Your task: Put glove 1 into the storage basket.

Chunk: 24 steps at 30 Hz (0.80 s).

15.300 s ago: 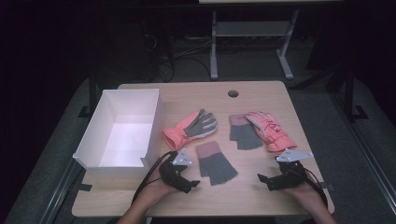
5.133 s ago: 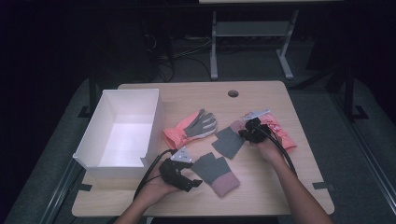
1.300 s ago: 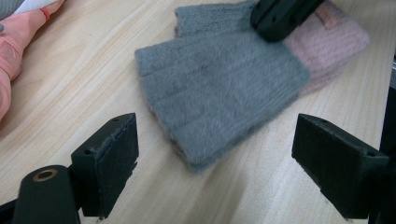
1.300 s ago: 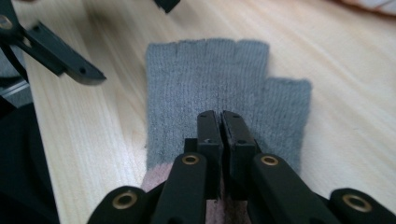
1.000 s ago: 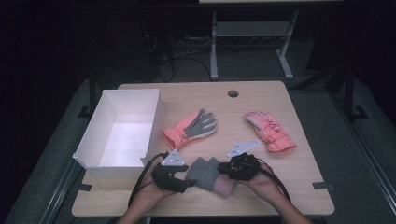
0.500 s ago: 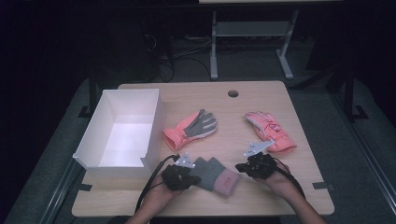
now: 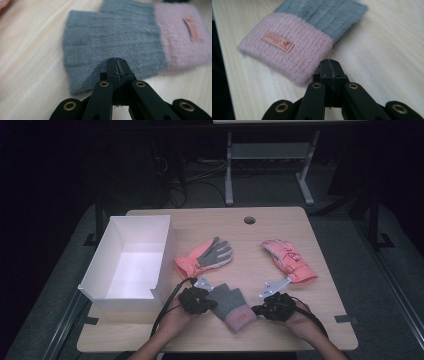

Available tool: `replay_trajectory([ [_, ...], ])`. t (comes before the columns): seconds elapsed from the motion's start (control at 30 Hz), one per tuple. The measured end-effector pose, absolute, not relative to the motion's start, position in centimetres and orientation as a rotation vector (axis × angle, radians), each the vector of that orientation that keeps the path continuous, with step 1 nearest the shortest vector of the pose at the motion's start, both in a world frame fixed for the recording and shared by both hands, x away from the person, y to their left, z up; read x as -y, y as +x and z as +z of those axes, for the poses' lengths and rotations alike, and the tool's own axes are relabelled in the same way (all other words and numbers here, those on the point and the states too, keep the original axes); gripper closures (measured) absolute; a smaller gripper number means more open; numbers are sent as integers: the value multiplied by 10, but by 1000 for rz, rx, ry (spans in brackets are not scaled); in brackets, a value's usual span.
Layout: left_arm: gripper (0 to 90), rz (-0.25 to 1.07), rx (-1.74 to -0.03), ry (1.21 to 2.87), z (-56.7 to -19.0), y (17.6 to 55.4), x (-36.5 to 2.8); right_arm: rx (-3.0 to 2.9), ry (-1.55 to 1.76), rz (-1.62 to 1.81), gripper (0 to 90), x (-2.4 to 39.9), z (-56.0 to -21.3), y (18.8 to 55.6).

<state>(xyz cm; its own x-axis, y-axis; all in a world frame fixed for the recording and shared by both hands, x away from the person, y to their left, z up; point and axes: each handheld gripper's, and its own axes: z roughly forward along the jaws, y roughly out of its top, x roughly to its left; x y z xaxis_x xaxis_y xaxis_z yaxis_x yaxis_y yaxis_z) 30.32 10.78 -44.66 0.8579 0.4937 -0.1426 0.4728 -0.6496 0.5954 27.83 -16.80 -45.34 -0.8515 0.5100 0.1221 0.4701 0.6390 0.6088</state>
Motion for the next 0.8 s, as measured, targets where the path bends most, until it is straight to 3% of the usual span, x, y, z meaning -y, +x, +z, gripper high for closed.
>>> replay_trajectory([
  [0.8, 896, 40, -694, 2394, -446, 352, -74, -2896, 611, 1066, 900, 123, -455, 262],
])
